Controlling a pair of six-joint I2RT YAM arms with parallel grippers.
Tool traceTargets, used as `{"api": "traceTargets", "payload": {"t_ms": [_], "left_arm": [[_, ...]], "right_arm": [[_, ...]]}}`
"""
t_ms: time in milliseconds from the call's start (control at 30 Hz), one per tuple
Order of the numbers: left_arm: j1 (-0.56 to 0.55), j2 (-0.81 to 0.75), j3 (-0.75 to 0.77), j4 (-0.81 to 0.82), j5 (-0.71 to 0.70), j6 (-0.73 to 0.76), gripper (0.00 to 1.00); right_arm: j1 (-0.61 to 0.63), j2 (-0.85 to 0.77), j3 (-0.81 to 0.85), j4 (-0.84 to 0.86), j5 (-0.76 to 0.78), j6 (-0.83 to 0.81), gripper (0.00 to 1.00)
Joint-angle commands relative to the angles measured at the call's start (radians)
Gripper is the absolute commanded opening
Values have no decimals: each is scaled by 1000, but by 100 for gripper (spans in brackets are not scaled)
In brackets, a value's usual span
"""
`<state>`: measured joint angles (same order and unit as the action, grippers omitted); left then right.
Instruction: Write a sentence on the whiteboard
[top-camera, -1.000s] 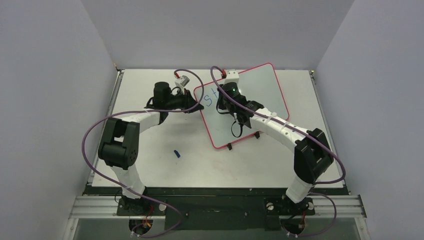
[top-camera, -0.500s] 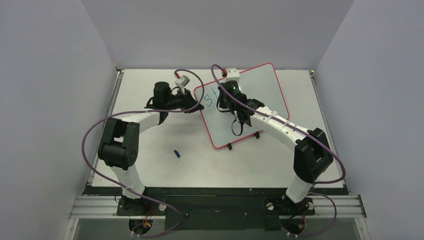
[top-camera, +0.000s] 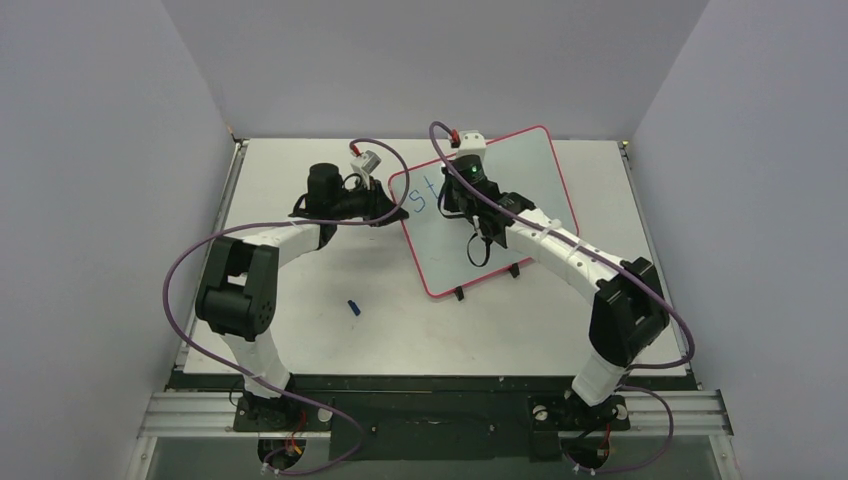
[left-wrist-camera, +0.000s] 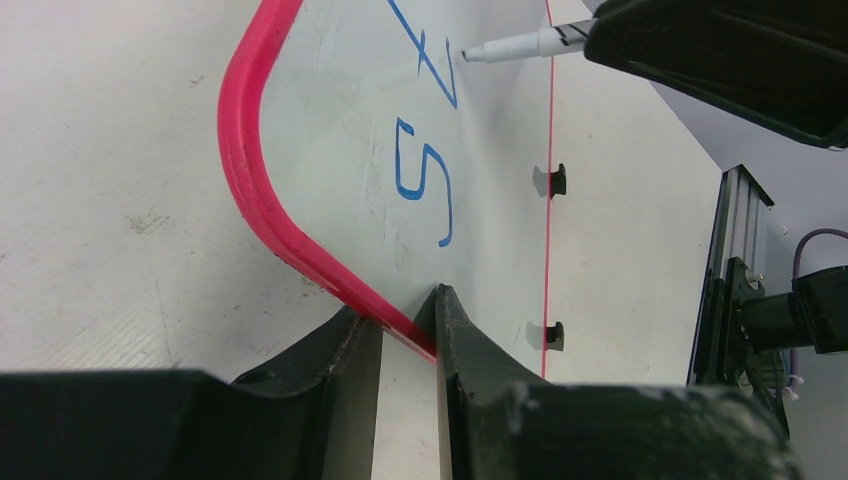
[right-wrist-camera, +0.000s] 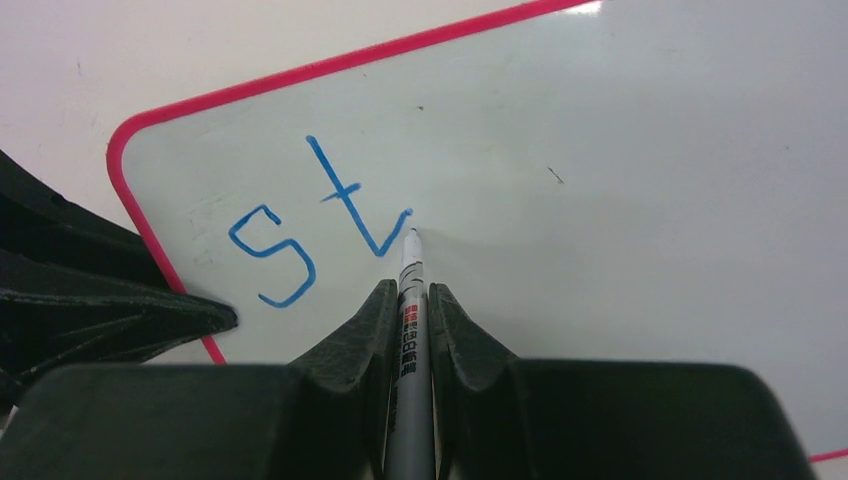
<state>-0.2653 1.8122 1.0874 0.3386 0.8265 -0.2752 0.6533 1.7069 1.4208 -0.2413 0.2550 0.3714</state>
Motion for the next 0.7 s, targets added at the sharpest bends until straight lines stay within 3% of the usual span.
{"api": "traceTargets", "payload": {"t_ms": [0,333,667], "left_arm": [[-26,-23,3,-29,-26,181,0],[-26,-36,-3,-58,-49,194,0],[-21,-30,17,-118,-70,194,0]], "right_arm": [[3,-151,-54,-2,18,12,0],[8,-477,-251,-64,36,57,0],[7,-660,-354,-107,48,68,0]]}}
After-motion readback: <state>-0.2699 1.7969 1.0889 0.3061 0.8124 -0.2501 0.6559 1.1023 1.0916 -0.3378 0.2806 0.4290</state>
